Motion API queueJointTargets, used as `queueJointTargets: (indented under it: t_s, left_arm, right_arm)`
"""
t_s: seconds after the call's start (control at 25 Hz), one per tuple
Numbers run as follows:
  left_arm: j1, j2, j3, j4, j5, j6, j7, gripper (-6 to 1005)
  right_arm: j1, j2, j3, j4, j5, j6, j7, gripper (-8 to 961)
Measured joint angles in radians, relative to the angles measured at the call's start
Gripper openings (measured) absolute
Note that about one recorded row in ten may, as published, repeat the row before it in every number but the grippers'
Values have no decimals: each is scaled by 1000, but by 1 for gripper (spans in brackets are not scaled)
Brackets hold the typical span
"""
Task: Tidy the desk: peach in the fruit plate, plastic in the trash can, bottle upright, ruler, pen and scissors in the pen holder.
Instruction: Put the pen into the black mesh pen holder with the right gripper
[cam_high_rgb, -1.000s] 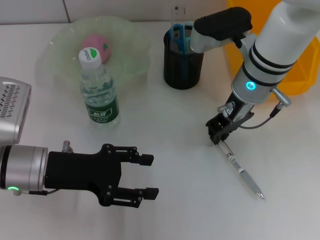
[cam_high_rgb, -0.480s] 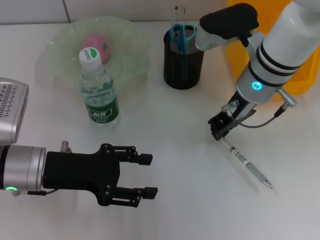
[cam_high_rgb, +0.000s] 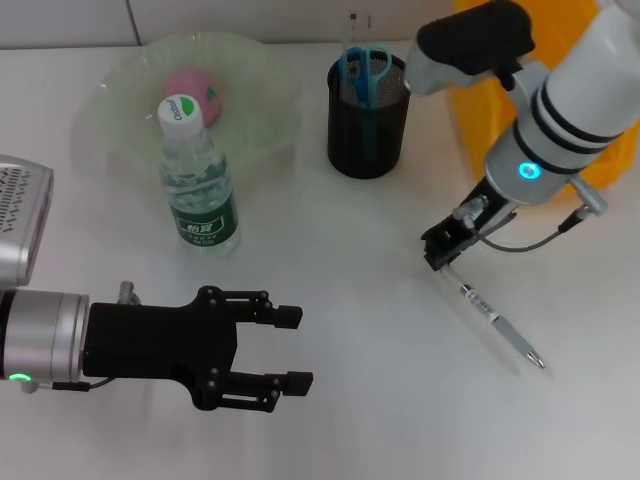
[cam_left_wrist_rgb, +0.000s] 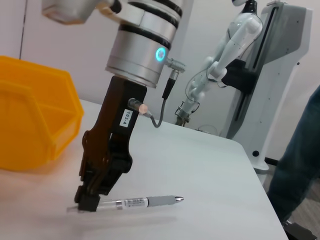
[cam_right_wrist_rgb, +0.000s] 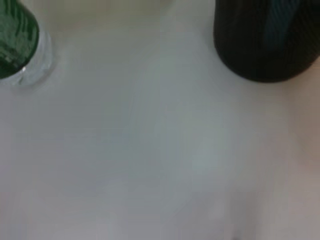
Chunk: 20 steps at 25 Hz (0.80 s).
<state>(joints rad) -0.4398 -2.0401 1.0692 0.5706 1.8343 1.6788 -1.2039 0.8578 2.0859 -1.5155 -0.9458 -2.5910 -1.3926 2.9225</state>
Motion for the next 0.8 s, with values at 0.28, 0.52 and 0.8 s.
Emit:
queueJointTargets:
  t_s: [0.28, 0.52, 0.8]
  left_arm:
    - [3, -3, -32, 0, 0, 6, 0, 734]
    - [3, -7, -48, 0, 0, 8, -12, 734]
    - [11, -20, -63, 0, -1, 10, -26, 734]
  right_arm:
    - [-224, -2, 32, -280, 57, 62, -110, 116]
    - [-381, -3, 161, -372, 269, 157, -336, 115]
    - [-436, -3, 368, -279, 702, 253, -741, 115]
